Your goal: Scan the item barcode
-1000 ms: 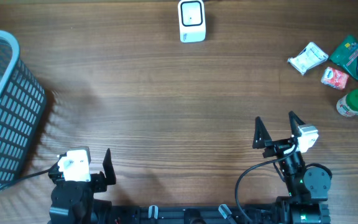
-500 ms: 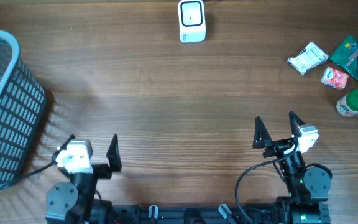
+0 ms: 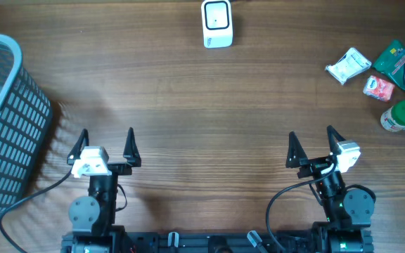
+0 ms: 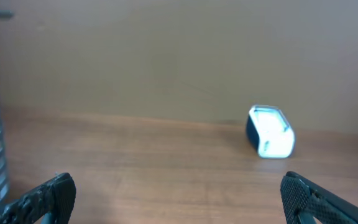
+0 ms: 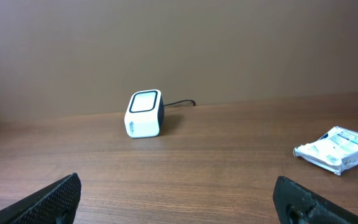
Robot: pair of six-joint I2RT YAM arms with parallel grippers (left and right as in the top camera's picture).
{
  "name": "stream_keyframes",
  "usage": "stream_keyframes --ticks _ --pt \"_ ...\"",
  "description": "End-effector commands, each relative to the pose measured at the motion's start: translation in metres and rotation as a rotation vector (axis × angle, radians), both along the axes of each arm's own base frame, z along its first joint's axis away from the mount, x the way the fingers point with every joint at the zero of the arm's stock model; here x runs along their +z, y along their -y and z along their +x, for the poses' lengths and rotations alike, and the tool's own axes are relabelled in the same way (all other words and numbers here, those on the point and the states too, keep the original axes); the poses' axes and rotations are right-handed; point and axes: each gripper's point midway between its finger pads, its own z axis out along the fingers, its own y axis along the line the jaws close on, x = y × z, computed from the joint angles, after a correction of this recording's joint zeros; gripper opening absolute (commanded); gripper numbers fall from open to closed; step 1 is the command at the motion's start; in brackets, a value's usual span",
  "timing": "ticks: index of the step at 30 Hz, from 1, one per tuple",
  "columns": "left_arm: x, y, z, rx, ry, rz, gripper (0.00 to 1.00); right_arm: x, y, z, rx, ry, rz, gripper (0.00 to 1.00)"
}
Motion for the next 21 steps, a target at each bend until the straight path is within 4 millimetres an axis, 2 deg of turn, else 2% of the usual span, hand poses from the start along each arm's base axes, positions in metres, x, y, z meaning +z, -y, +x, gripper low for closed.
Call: stream_keyframes --ticks 1,13,17,21 --pt "-0.03 -0.001 0.0 0.001 -0.098 0.01 1.0 0.003 0.001 0.0 -0.009 0.014 0.007 1.0" --pt "-0.029 -0.002 0.001 0.006 -0.094 0.035 1.0 0.003 0.001 0.0 -0.009 0.014 0.007 1.0" --pt "-0.029 -0.014 0.0 0.055 -0.095 0.033 1.0 0.003 0.001 0.0 -0.009 0.014 0.007 1.0" --pt "-0.029 -0.017 0.0 0.068 -0.096 0.032 1.0 0.003 0.001 0.0 -0.009 0.014 0.007 1.0"
